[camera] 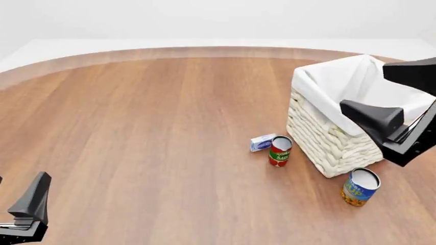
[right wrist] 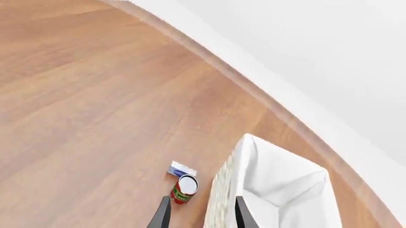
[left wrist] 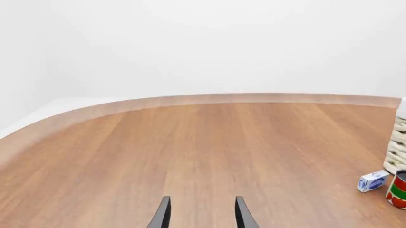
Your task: Pick up the alphabet soup and the cream cheese box, and put them in the basket.
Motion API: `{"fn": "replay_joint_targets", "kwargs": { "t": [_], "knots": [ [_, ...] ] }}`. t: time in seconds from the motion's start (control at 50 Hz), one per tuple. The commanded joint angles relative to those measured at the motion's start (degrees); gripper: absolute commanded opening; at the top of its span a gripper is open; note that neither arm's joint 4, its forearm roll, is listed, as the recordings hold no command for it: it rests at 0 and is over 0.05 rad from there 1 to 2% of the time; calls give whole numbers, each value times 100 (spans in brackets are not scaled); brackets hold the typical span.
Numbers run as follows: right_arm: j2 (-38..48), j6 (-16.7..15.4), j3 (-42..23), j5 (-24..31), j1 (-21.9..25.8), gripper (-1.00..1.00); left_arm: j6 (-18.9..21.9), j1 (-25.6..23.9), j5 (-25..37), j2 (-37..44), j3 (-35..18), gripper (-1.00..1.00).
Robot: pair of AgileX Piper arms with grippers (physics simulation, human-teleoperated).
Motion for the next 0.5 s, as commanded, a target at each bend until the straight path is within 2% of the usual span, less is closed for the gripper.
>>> {"fn": "replay_joint_targets", "kwargs": {
  "t": [0.02,0.2,0.36,0.5],
  "knots": [
    [438,-478,-237,1,235,100,0,0,0,0,0,100],
    [871,-493,-449,-174,408,100,0,0,0,0,0,100],
    [1183,-659,-323,-417,503,100,0,0,0,0,0,100],
    [1467,-770,-464,-522,551,100,0,0,0,0,0,100]
  ]
}}
